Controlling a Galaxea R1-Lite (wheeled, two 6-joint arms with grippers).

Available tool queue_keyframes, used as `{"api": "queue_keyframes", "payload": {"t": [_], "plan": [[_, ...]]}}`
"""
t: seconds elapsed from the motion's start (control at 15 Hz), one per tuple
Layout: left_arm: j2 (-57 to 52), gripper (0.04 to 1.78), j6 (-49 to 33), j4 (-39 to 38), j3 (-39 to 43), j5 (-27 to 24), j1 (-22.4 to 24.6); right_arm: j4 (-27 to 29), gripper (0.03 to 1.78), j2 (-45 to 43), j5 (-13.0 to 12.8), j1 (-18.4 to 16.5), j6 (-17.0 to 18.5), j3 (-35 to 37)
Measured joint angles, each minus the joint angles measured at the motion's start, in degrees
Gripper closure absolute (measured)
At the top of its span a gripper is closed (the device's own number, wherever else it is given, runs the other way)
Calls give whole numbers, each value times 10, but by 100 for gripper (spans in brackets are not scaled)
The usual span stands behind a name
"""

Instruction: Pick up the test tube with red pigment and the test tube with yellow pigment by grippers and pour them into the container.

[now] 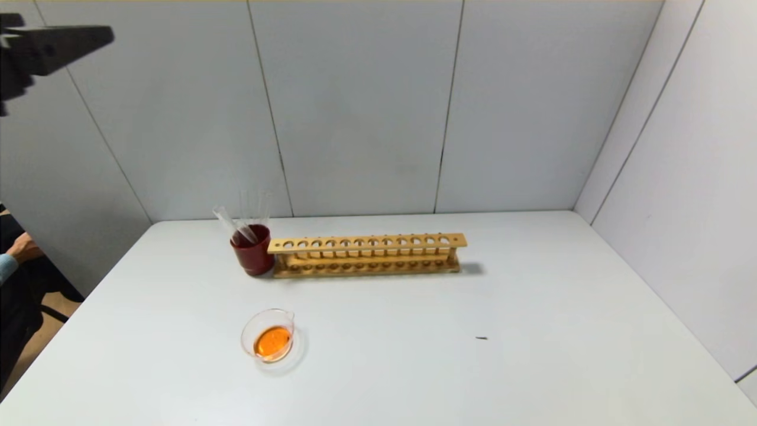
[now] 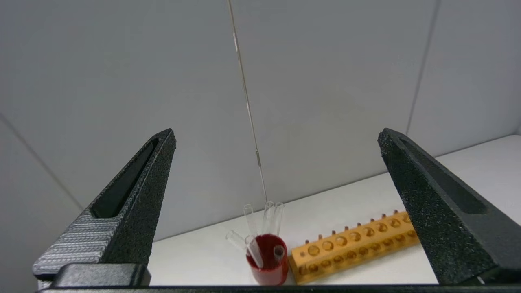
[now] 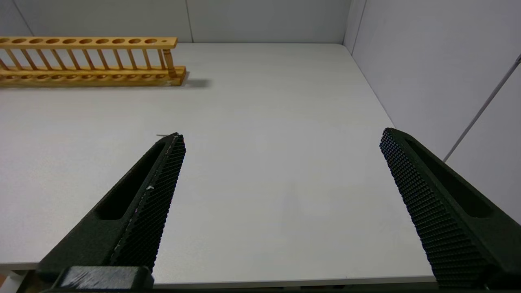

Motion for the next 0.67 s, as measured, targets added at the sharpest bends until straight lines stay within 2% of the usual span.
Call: {"api": "queue_keyframes", "payload": {"t": [0.4, 0.67], "plan": [[-317, 7, 26, 156, 143, 10, 0, 0, 6, 0, 0, 0, 0, 0], [-488, 7, 20, 189, 235, 26, 4, 0, 6, 0, 0, 0, 0, 0]]}}
